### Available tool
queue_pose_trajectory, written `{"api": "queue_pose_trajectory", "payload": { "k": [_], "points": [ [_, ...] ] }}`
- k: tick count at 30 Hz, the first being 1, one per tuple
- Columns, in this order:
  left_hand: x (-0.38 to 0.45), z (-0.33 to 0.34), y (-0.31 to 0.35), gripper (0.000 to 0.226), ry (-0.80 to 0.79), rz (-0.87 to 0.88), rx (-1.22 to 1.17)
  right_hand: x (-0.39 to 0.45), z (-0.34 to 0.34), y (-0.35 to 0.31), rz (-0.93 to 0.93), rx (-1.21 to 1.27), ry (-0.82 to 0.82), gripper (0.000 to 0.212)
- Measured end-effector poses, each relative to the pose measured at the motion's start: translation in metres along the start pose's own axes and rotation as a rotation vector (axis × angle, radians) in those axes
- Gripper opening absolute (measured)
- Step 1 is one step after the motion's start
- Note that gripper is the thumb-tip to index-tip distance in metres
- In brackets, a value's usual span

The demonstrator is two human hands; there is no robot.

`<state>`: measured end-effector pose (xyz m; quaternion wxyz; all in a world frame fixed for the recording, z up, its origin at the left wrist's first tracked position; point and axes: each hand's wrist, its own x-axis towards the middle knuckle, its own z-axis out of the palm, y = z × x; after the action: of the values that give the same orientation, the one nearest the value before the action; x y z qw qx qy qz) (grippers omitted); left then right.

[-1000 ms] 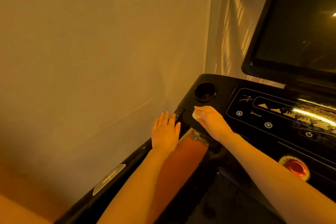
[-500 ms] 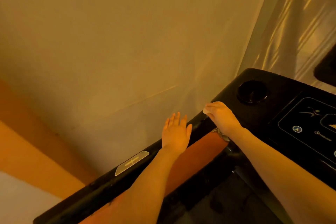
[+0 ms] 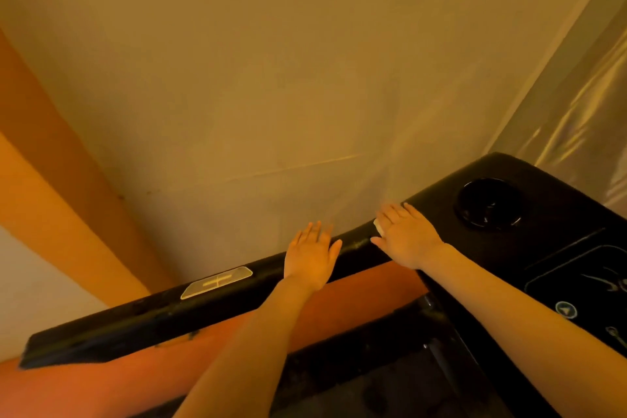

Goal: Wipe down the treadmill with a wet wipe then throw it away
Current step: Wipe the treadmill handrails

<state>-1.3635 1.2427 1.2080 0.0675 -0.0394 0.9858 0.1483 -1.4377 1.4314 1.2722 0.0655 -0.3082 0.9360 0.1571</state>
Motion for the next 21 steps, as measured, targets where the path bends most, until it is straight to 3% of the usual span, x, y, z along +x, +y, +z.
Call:
{"api": "queue_pose_trajectory", "payload": {
  "k": [3,7,15,21],
  "points": [
    [0.000,0.007,0.004,0.059,0.003,-0.006,0.083,-0.011,0.005,-0.015,0.023,-0.135,0.000,0.078],
    [0.000,0.009,0.004,0.059,0.026,-0.015,0.125,-0.009,0.011,-0.020,0.036,-0.118,-0.045,0.094],
    [-0.001,0.008,0.001,0.059,0.014,-0.008,0.095,0.027,0.008,-0.009,-0.065,-0.110,-0.096,0.102],
    [0.000,0.011,-0.002,0.060,0.006,0.011,0.085,0.006,0.014,-0.009,-0.083,-0.131,-0.052,0.104]
  ]
}}
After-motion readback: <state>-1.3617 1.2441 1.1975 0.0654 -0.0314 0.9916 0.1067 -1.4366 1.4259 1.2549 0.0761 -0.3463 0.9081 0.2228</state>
